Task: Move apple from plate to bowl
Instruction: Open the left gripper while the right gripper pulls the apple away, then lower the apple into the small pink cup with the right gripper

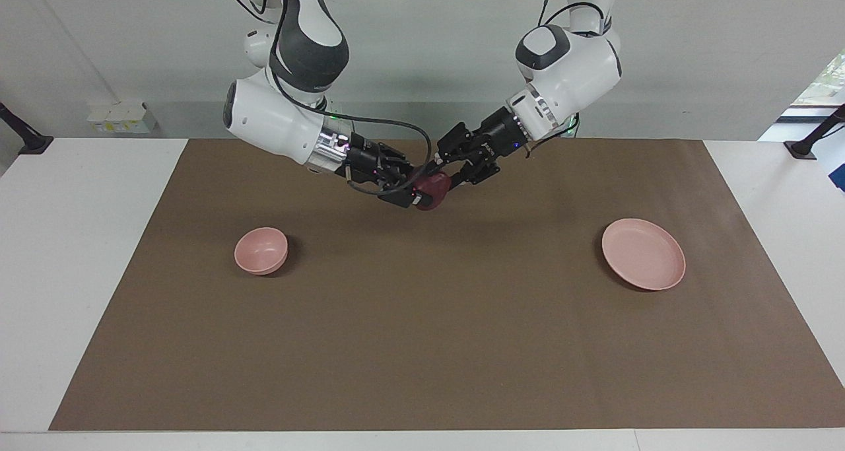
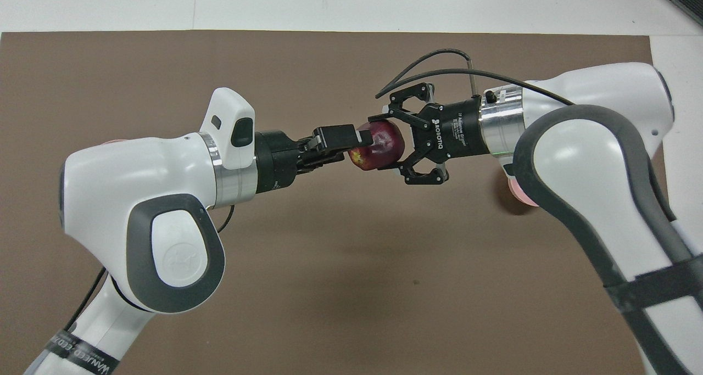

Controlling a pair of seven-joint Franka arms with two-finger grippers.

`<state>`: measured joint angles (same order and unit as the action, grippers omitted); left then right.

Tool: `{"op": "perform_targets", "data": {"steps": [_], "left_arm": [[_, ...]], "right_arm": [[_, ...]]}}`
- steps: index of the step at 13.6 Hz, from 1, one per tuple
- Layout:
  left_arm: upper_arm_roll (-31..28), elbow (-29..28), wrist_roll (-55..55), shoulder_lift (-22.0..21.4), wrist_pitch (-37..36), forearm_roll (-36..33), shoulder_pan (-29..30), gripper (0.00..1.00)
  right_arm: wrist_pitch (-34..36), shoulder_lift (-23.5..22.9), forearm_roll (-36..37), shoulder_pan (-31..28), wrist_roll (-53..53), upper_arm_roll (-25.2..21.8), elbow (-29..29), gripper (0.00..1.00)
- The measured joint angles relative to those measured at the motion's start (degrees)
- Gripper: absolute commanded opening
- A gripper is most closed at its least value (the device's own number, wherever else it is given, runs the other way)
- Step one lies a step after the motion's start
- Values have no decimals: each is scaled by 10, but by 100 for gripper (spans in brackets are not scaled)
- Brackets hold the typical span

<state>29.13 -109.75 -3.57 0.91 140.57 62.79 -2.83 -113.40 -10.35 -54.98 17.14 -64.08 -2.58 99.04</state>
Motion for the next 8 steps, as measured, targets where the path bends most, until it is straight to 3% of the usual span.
{"op": "perform_targets", "data": {"steps": [5,8], "left_arm": [[-8,0,-1,-3,0,-8,3,100],[-12,-1,-1,-2,-13,-86,17,100]], "right_arm": [[52,-1,160,-41,124,-3,12,0],[52,4,272,-50,224,-3,38,0]]}}
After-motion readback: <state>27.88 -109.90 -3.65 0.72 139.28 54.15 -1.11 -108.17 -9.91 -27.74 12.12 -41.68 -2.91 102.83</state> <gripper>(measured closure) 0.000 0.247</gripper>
